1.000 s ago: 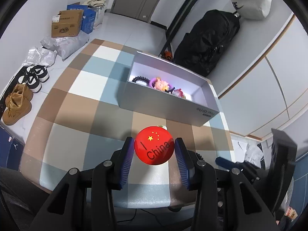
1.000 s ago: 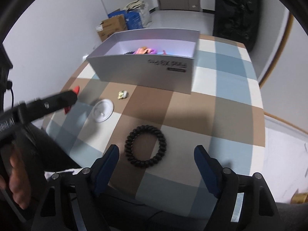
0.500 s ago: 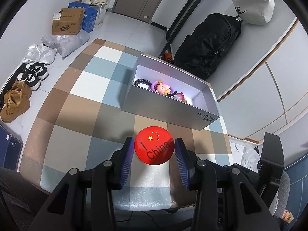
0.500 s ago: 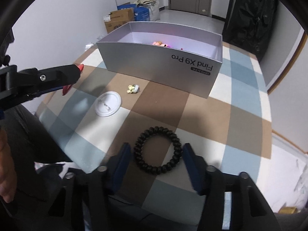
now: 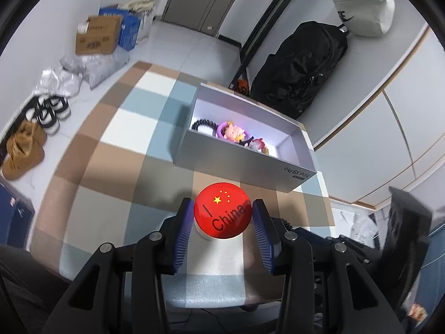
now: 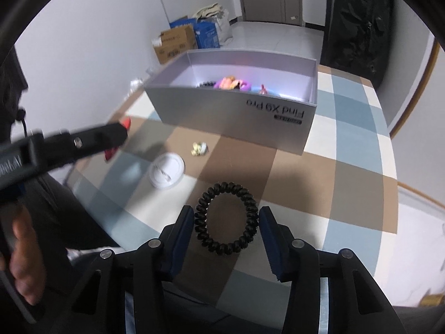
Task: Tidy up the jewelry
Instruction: 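Lift the red badge with the left tool while the right tool grasps the black coil bracelet, then carry red badge and coil bracelet into the grey box while both tools release them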
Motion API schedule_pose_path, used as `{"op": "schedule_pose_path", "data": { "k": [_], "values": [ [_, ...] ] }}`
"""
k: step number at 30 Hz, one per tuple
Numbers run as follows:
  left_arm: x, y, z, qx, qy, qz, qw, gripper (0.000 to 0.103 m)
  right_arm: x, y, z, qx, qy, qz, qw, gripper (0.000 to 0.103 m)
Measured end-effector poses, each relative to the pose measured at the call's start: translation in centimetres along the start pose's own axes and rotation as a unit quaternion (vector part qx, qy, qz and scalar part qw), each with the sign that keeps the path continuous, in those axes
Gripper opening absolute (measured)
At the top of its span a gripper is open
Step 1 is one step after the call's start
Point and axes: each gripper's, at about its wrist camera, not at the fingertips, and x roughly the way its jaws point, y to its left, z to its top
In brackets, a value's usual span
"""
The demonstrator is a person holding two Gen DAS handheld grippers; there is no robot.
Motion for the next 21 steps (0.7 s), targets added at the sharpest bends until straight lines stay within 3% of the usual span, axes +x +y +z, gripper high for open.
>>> {"op": "schedule_pose_path", "data": {
  "k": [12, 21],
  "values": [
    [-0.2, -0.9, 1.1, 0.024, -0.014, 0.016, 0.9995, 0.037, -2.1, -1.5, 3.3, 0.061, -0.052, 0.069, 0.994, 0.047],
    [0.3, -1.6, 4.5, 0.019, -0.017, 0.022, 0.9995, 0.037, -3.0, -3.1, 6.8, 0.093, -0.080, 0.102, 0.987, 0.047]
  ]
}}
